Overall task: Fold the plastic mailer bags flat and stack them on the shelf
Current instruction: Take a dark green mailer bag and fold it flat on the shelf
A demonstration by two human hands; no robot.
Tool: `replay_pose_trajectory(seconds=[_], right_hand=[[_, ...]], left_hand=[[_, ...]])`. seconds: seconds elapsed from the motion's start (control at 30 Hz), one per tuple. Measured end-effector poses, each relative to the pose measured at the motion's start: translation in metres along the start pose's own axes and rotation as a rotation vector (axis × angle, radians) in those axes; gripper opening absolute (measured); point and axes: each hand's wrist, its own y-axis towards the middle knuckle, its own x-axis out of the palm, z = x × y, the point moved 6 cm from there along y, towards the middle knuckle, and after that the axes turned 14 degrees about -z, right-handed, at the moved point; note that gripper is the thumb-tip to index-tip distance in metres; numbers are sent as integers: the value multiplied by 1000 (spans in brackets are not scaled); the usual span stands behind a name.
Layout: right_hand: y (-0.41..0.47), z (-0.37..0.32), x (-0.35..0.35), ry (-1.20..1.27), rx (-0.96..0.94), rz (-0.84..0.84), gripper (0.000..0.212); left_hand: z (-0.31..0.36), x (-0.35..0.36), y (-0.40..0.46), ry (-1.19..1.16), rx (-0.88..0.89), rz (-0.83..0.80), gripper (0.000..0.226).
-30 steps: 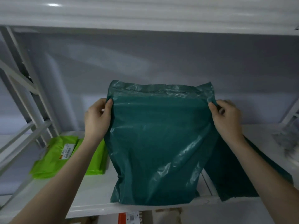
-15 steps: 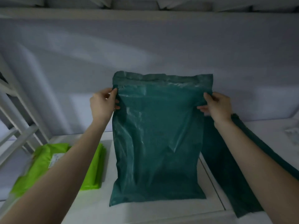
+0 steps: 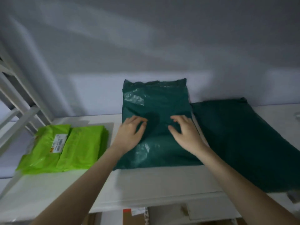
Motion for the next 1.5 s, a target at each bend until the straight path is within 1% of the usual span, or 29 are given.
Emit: replay_pose_trajectory(seconds=[0.07, 0.13, 0.17, 0.2, 0.27, 0.37, 0.43, 0.5, 0.53, 0.57, 0.63, 0.67, 0.7, 0.73, 0.8, 0.83, 0.9, 0.97, 1.03, 1.1, 1.17, 1.2, 1.23, 1.27, 1.33, 1.4, 1.43, 1.47, 1.5], right_hand=[[-6, 2, 23, -134, 22, -140, 47], [-11, 12, 42, -282, 62, -266, 54], [-13, 18, 48, -310, 92, -315, 57], [-14, 24, 52, -287, 140, -357, 59], [-16, 34, 58, -177, 223, -393, 62], [-17, 37, 61, -113, 208, -363, 64], [-22, 36, 61, -47, 187, -377, 66], [-28, 38, 60, 31, 188, -375, 64], [-31, 40, 56, 84, 201, -333, 62], [-35, 44, 51, 126, 208, -258, 58], [-47, 47, 29, 156, 223, -33, 46], [-53, 53, 22, 174, 257, 55, 42], [-57, 57, 17, 158, 264, 97, 39], [-63, 64, 14, 158, 323, 80, 38], [-73, 80, 21, 191, 505, -130, 41], [-77, 85, 24, 209, 563, -205, 44], [-80, 91, 31, 242, 589, -240, 49], [-81, 92, 37, 268, 572, -229, 49], [-83, 92, 39, 332, 555, -194, 42], [-85, 92, 35, 412, 531, -94, 35], [-87, 94, 29, 488, 519, 38, 29], [-89, 94, 27, 521, 519, 87, 26], [-91, 94, 26, 544, 524, 112, 22], [-93, 94, 28, 574, 532, 111, 17], [-99, 97, 36, 680, 592, 34, 4], [-105, 97, 43, 753, 665, -117, 17], [-107, 98, 43, 734, 683, -180, 23], [-107, 97, 41, 705, 684, -215, 26], [-107, 94, 38, 693, 673, -213, 26]], left_hand=[[-4, 22, -6, 29, -82, -130, 52], [-13, 47, -10, 42, -195, -305, 49], [-17, 57, -13, 31, -245, -388, 52], [-21, 63, -15, -3, -289, -444, 55], [-29, 71, -18, -91, -361, -483, 58], [-29, 74, -23, -161, -357, -432, 58], [-25, 75, -28, -251, -345, -410, 59], [-22, 74, -32, -210, -305, -403, 57], [-22, 70, -34, -184, -289, -349, 55], [-23, 61, -38, -201, -302, -232, 51], [-32, 41, -50, -195, -376, 55, 41], [-38, 35, -56, -128, -441, 126, 38], [-47, 32, -60, -66, -535, 122, 38], [-58, 33, -65, -33, -643, 57, 41], [-75, 39, -74, -10, -810, -134, 52], [-80, 42, -79, -10, -850, -199, 58], [-82, 47, -87, -31, -859, -248, 60], [-79, 51, -92, -70, -831, -240, 49], [-76, 52, -95, -131, -809, -167, 33], [-75, 44, -97, -278, -803, 16, 24], [-73, 37, -99, -457, -797, 210, 24], [-72, 35, -100, -520, -780, 273, 23], [-70, 35, -100, -555, -756, 298, 23], [-69, 38, -101, -579, -730, 292, 22], [-70, 47, -106, -654, -717, 225, 22], [-74, 57, -110, -791, -732, 112, 28], [-75, 60, -110, -825, -736, 72, 32], [-76, 59, -110, -792, -728, 57, 34], [-76, 53, -108, -681, -707, 67, 35]])
